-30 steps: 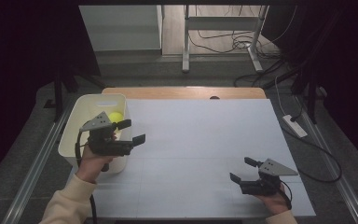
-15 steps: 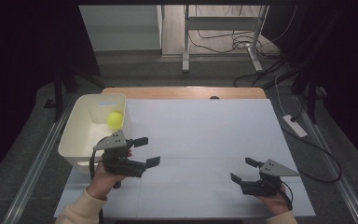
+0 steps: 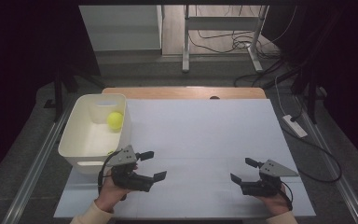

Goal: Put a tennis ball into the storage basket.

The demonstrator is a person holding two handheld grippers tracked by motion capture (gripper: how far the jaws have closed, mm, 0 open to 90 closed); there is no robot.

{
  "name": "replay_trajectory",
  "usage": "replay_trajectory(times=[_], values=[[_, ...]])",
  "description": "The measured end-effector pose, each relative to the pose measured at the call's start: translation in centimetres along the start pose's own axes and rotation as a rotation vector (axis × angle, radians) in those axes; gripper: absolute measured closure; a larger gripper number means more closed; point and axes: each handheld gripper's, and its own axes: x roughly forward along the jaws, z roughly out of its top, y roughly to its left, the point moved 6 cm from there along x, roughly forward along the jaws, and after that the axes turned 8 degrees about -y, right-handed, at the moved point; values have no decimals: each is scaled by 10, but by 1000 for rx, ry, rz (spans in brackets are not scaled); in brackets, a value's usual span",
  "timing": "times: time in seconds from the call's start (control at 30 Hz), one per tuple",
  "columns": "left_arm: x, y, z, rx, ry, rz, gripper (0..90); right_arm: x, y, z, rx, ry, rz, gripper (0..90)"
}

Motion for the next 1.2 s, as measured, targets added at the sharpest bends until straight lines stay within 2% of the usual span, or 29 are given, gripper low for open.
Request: replay_trajectory(times=[0.1, 0.2, 0.37, 0.53, 0.7, 0.87, 1.07, 1.2], values=[[4, 2, -11, -3, 16, 0, 138, 0, 0, 0, 1, 1, 0, 134], [7, 6, -21, 15, 38, 20, 139, 0, 0, -1, 1, 1, 1, 135], [8, 9, -30, 12, 41, 23, 139, 1, 0, -1, 0, 4, 2, 134], [8, 12, -38, 41, 44, 39, 145, 1, 0, -2, 2, 7, 3, 135], [8, 17, -44, 47, 59, 51, 142, 0, 1, -2, 0, 6, 7, 134], [3, 20, -49, 62, 52, 68, 142, 1, 1, -3, -2, 10, 8, 135], [-9, 27, -59, 47, 51, 101, 142, 1, 0, -4, -2, 16, 12, 135], [-13, 27, -62, 34, 39, 99, 142, 2, 1, -5, -3, 17, 18, 135]])
